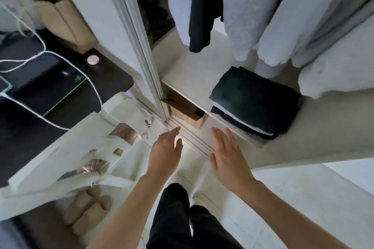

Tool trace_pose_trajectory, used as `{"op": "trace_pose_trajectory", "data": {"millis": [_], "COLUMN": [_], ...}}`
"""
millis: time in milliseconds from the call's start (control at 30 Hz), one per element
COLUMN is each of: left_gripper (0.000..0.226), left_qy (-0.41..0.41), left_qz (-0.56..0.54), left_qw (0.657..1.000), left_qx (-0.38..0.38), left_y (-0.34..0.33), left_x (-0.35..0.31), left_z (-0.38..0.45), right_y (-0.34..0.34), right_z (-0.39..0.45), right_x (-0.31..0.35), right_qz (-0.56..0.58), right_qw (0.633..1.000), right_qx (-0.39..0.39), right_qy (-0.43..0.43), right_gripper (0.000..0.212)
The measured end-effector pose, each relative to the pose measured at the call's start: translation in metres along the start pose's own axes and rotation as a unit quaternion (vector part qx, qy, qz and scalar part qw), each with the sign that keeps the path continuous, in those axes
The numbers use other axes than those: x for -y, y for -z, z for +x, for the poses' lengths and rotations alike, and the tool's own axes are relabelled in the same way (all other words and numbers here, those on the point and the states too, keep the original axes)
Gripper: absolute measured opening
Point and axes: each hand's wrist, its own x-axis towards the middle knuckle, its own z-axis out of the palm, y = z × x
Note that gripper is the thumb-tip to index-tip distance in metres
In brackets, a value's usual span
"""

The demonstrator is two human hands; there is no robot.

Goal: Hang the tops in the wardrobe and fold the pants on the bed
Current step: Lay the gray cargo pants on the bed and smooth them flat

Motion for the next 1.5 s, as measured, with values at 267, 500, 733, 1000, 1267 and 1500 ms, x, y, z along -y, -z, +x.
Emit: {"op": "trace_pose_trajectory", "data": {"millis": [267,500,733,1000,1267,1500], "left_gripper": [0.035,0.032,0.024,0.025,0.019,0.015], "left_qy": [0.154,0.364,0.496,0.612,0.662,0.669], "left_qz": [-0.056,-0.084,-0.111,-0.166,-0.198,-0.260], "left_qw": [0.970,0.867,0.741,0.587,0.416,0.236], "left_qx": [-0.180,-0.330,-0.438,-0.503,-0.591,-0.656], "left_y": [0.001,-0.021,-0.059,-0.136,-0.203,-0.245], "left_x": [0.016,0.043,0.039,0.017,-0.010,-0.005], "left_z": [-0.179,-0.340,-0.483,-0.690,-0.848,-0.918], "right_y": [-0.019,-0.044,-0.064,-0.105,-0.140,-0.176], "right_z": [-0.063,-0.125,-0.223,-0.423,-0.599,-0.689], "right_x": [0.056,0.131,0.202,0.248,0.258,0.291], "right_qz": [0.010,0.001,-0.045,-0.053,-0.044,-0.080], "right_qw": [0.962,0.863,0.739,0.617,0.554,0.499], "right_qx": [0.086,0.196,0.236,0.271,0.362,0.454], "right_qy": [0.259,0.466,0.629,0.737,0.748,0.734], "right_gripper": [0.065,0.065,0.054,0.049,0.043,0.037]}}
